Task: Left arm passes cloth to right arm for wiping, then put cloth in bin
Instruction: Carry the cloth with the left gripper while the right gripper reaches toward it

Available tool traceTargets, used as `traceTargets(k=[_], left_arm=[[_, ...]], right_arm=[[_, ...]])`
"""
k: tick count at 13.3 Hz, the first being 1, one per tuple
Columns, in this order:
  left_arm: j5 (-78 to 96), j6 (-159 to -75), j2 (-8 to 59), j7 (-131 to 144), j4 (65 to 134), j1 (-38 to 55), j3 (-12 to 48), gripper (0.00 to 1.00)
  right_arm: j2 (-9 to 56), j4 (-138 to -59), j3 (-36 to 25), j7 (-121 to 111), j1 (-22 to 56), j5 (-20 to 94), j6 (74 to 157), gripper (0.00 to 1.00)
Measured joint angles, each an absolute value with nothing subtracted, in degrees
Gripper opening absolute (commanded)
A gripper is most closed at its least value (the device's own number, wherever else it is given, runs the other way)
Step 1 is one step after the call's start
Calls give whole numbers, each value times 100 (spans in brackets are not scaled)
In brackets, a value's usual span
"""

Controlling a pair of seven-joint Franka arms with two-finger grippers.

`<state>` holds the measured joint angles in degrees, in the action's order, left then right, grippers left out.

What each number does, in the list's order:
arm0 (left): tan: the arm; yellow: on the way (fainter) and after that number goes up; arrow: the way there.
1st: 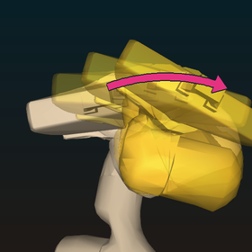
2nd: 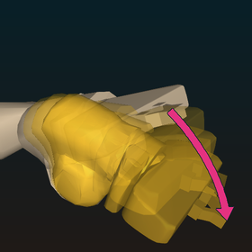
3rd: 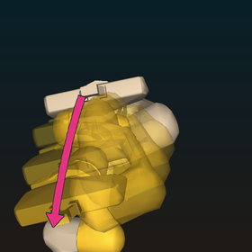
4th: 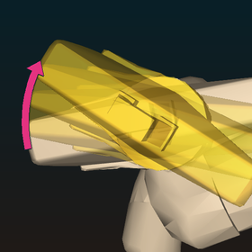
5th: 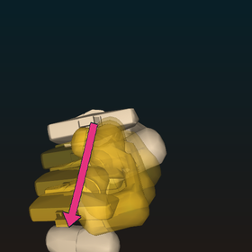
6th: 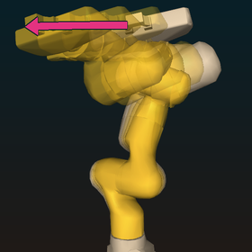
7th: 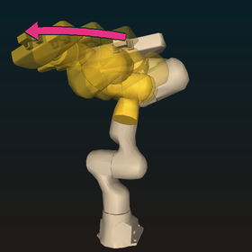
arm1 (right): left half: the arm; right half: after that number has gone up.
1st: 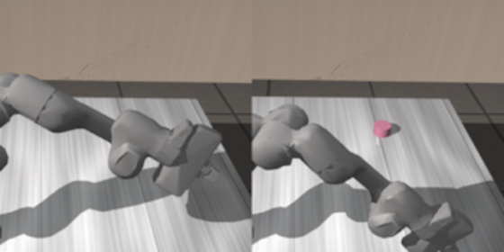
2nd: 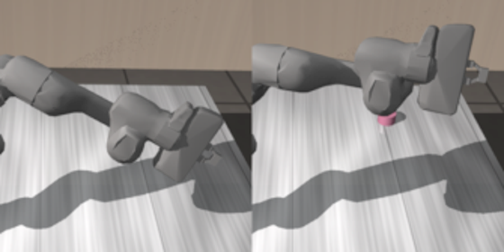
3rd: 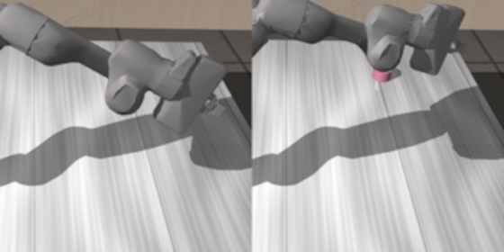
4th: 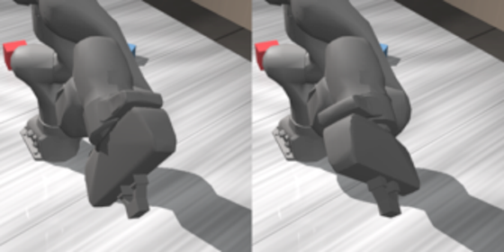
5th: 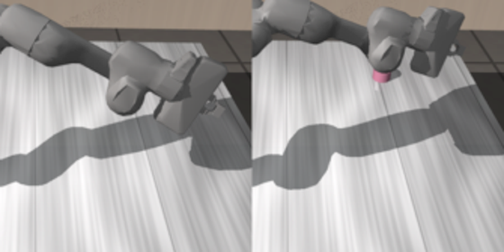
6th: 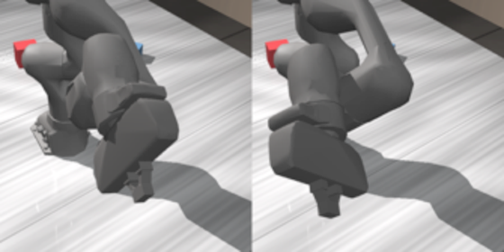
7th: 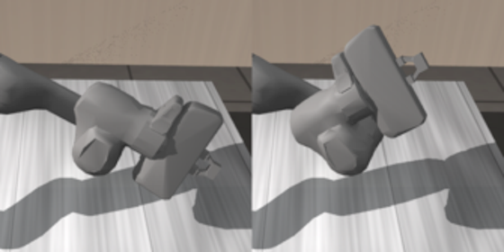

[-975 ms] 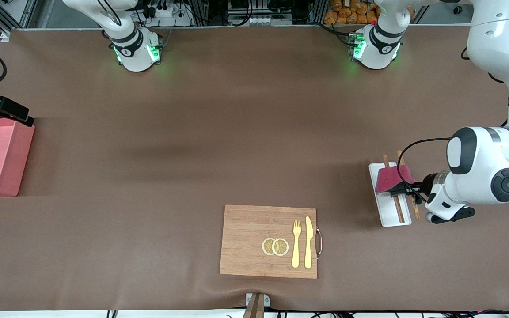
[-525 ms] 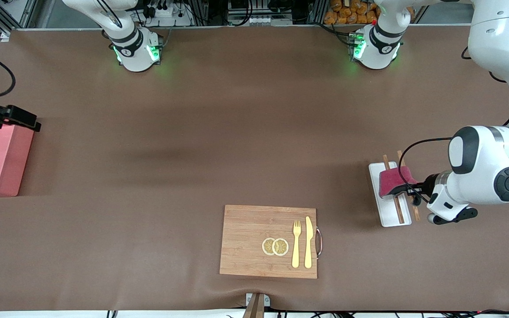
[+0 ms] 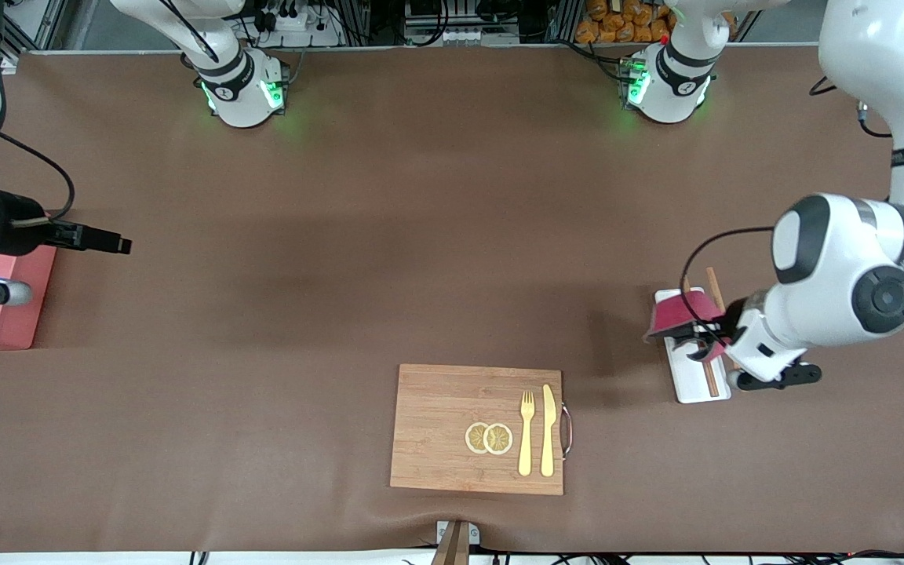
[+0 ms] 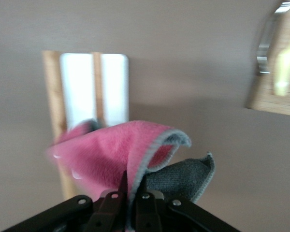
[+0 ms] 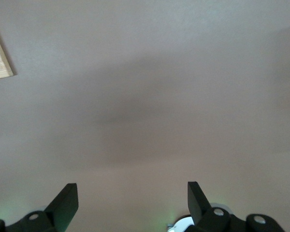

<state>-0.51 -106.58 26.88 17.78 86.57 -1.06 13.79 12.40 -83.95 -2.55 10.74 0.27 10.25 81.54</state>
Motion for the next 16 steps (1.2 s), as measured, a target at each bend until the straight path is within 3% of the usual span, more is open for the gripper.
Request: traceTargets(k=[5,8,16], left_arm=[[140,-10740,2680,4056,8479,172,2586,0],[215,-11276,2881,5450,8155,961,2674,0],[811,-13890,3426,8888,7839,2434,2670,0]], right_arm=[[1282,-8719,-249,2233,186,1761,8082,100],[1366,-8809,-247,2905,310,2182,8177,100],[2176,-8612,-226,4832,1180,3388,9264,100]])
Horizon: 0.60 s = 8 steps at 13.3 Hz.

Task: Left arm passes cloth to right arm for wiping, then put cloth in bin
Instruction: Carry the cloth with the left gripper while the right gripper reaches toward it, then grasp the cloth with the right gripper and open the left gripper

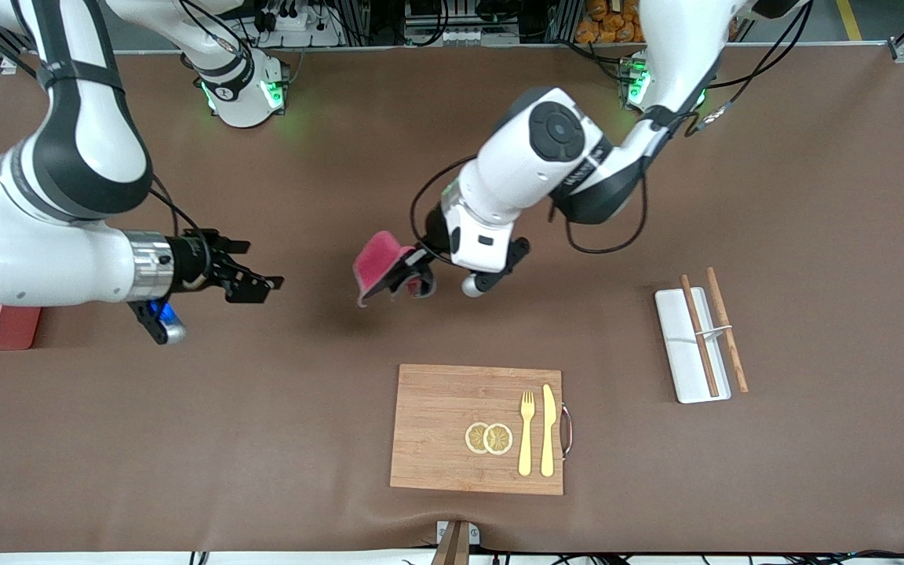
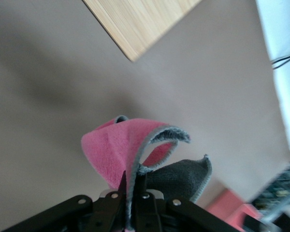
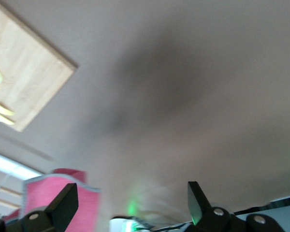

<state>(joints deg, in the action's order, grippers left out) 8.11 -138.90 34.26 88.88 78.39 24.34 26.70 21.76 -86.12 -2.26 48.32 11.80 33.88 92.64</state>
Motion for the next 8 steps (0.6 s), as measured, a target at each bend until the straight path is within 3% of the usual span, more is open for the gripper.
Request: traceTargets(k=[4,7,8], left_arm=[[812,-15341,3862,10151,7682,2902,2659,0],[812,-15761,4009,10709,7639,2991,2658,0],[812,-15799,4016,10818,7625,2997,2658,0]], right_arm=[[2272,-8556,-219,5458,1631,3520,9771,100],[2271,-8501,-219,5545,1750,3521,9798,100],[2272,-8501,-220,5546,1752,3521,9797,95]])
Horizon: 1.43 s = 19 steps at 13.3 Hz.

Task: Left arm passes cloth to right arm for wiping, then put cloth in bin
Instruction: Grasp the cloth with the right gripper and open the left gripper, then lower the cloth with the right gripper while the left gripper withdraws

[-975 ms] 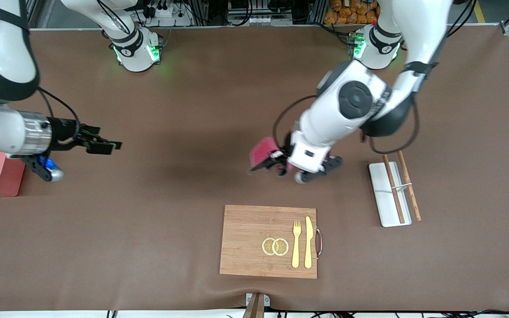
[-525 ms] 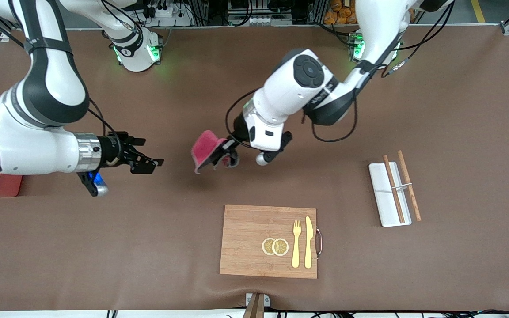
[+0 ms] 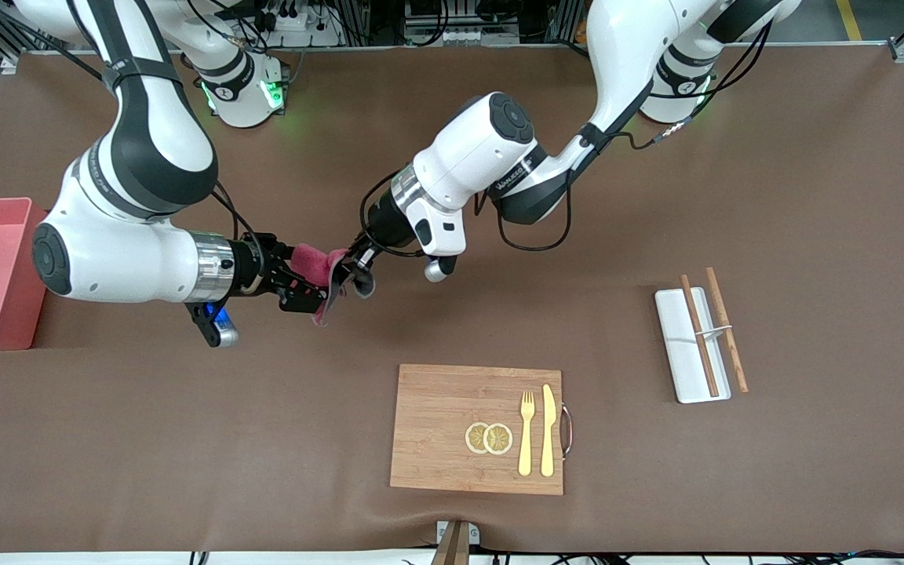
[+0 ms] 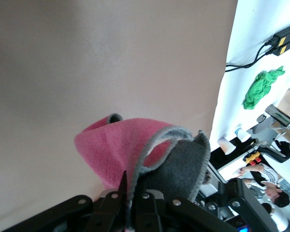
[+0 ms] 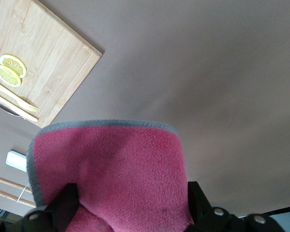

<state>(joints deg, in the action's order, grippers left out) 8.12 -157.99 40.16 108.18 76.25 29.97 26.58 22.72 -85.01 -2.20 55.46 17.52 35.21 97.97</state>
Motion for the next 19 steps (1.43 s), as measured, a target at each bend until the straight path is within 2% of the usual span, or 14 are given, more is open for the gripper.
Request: traceTargets(k=[1,2,5,6,7,8,9,10,13,16,19], left_arm=[[812,-15812,4016,10878,7611,2998,2659,0],[812,-15816,4016,10938,7598,2999,2659,0],[812,-15817,4016,11017,7581,2999,2659,0],[812,-15817,4016,11021,7579,2999,2659,10],[813,-15819,4016,11027,7574,3000,2661,25],[813,-15820,4016,11057,7567,3000,2663,47],[813,-15826,4016,11092,7556,2999,2663,78],[813,-15830,4016,11122,7536,2997,2663,100],[813,-15780,4012,11138,7470,2976,2660,100],[813,-15106,3891,11109,7360,2725,2643,100],[811,-14305,3416,10789,7312,2200,2627,100]], right_arm=[[2275,-8501,-230,5545,1751,3521,9797,55],[2280,-8502,-245,5542,1750,3520,9795,1],[2312,-8503,-288,5460,1726,3519,9764,0],[2321,-8504,-300,5449,1701,3519,9753,0],[2326,-8504,-311,5441,1678,3519,9736,0],[2326,-8504,-318,5436,1662,3519,9721,0],[2326,-8504,-320,5431,1655,3519,9719,0],[2326,-8504,-319,5409,1655,3518,9717,0],[2329,-8510,-331,5185,1640,3260,9552,0],[2410,-8834,-346,4473,1584,2028,9380,0],[2902,-9406,-375,3365,1259,1478,9967,0]])
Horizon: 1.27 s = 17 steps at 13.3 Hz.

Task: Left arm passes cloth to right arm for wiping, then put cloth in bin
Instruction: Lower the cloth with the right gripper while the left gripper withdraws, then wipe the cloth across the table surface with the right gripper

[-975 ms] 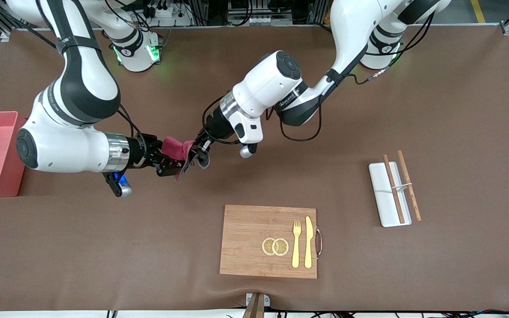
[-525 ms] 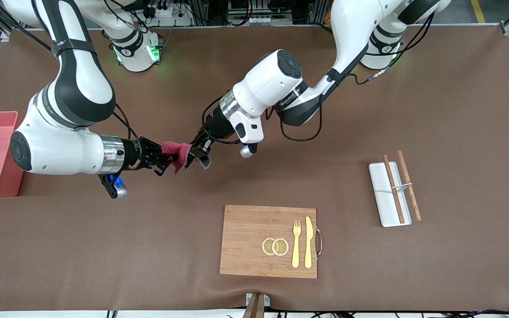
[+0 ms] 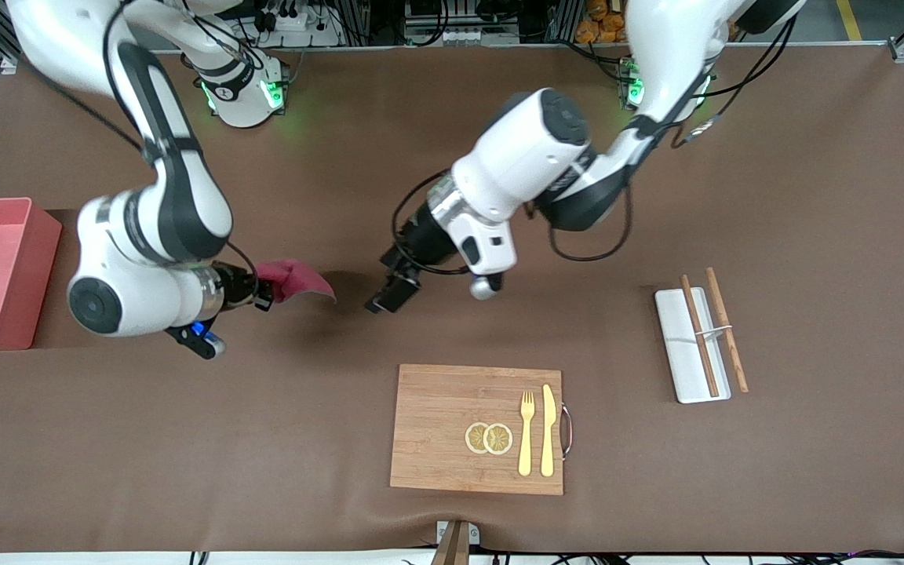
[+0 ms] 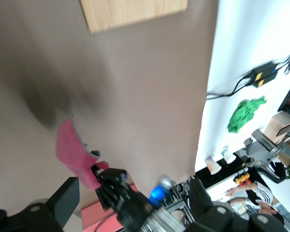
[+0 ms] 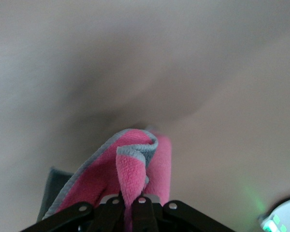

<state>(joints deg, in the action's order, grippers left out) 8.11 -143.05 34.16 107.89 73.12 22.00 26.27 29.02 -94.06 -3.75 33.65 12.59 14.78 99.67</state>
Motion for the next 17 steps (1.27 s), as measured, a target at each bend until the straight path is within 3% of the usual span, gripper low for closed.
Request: traceTargets(k=[4,8,13,17], left_arm=[[812,-12257,2572,9541,7295,1172,2627,100],[812,-10172,1999,7327,7298,194,2602,100],[807,-9053,1657,5367,7311,-842,2577,100],[112,-8491,1298,3055,7352,-1725,2556,100]], right_arm=[[3176,-10070,-421,1684,333,251,11140,0],[3113,-10111,-445,-389,-1034,-767,11597,0],[2784,-9857,-443,-2112,-2066,-1434,11694,0],[2952,-9909,-260,-2124,-1846,-1366,11787,0]])
